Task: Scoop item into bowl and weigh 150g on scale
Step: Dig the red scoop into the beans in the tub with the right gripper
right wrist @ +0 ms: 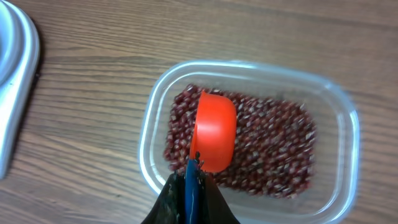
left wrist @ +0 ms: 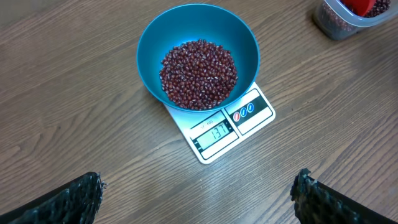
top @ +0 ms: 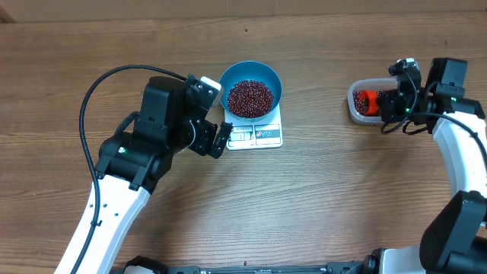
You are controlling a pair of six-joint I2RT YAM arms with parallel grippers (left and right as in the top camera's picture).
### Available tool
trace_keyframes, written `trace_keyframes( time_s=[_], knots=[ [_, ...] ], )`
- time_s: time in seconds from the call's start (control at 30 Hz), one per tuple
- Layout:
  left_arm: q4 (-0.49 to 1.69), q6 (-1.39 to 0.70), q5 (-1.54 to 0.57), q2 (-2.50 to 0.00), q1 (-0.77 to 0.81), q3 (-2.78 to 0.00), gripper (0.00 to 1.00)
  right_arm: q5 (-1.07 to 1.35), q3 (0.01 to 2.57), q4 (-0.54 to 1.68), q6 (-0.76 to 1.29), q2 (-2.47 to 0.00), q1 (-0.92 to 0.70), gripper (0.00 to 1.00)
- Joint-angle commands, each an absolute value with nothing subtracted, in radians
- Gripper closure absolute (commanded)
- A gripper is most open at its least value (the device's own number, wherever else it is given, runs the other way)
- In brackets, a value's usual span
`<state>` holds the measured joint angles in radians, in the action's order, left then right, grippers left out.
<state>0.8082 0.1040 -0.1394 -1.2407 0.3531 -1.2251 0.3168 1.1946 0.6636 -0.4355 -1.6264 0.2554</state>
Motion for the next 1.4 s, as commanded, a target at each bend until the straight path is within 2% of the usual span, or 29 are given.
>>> trace_keyframes(
  time_s=[0.0, 0.27, 0.73, 1.37],
  knots=[
    [0.808, 0.097, -0.154, -1.229, 0.356, -1.227, 0.0, 0.289, 1.198, 0.636, -0.535, -1.633, 0.254, 0.96],
    [0.808, 0.097, -0.154, -1.229, 0.356, -1.227, 0.01, 0.288, 1.198, 0.63, -0.639, -1.633, 0.254, 0.96],
    [0.808, 0.097, -0.154, -1.229, 0.356, -1.227, 0.01, 0.21, 1.197, 0.639, -0.64, -1.647, 0.254, 0.96],
    [0.808, 0.097, -0.154, -1.229, 0.356, -1.227, 0.01, 0.367, 1.197, 0.659, -0.467, -1.702, 0.258, 0.96]
  ],
)
